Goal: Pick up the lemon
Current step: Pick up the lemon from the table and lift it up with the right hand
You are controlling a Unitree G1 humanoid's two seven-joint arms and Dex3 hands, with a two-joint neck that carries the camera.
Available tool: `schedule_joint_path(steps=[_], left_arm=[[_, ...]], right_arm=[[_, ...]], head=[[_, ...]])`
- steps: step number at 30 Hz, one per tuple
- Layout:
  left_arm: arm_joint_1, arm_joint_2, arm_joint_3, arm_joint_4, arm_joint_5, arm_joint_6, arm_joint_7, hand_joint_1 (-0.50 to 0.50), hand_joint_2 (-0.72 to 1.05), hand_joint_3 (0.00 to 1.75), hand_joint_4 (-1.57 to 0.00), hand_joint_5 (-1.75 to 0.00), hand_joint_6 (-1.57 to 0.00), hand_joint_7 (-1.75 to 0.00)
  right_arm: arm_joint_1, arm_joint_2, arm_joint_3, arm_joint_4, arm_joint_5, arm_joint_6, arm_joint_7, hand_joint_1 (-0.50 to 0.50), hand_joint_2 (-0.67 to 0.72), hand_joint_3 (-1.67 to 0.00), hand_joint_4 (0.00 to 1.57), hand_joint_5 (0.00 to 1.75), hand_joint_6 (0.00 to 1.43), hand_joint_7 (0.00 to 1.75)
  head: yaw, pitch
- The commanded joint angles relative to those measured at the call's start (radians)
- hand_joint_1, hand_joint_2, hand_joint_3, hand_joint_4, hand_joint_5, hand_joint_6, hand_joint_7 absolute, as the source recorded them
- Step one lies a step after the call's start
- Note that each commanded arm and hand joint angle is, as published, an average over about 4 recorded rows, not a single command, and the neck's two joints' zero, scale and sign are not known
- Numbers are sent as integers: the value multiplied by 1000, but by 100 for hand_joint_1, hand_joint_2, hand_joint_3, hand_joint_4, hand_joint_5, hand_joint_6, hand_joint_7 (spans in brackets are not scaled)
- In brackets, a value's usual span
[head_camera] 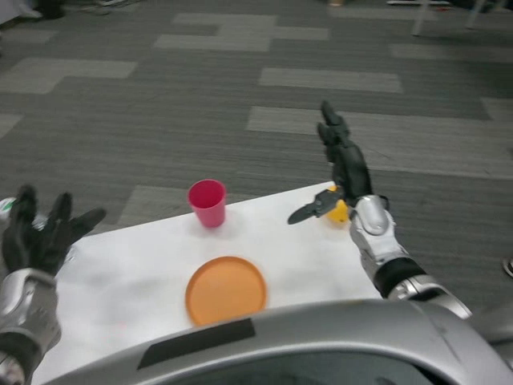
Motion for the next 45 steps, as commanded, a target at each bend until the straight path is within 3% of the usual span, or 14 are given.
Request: schedule_joint_path(steps=[1,6,12,29,45], left_arm=[[-12,2,6,3,-1,-1,-4,50,105,9,0,0,0,0],[-12,2,4,3,0,-1,-4,50,105,9,0,0,0,0],[-12,3,1,3,0,-1,-4,50,105,9,0,0,0,0],[-17,9,-2,3,2,-1,-4,50,105,9,0,0,0,0],[-21,8,-2,3,2,1,-4,50,105,9,0,0,0,0]], right_arm=[[-22,-4,2,4,5,-11,-3,-8,28,-16,0,19,0,0],[-22,-3,0,8,6,-11,-3,-8,28,-16,0,19,0,0],[-17,-2,-21,12,6,-11,-3,-8,28,-16,0,19,0,0],[66,12,-183,79,4,-11,-3,-9,25,-16,0,19,0,0],[76,26,-253,291,2,-11,5,-14,20,-16,0,22,0,0]], head=[[-53,2],[-97,11],[-98,14],[-112,10],[-118,6]])
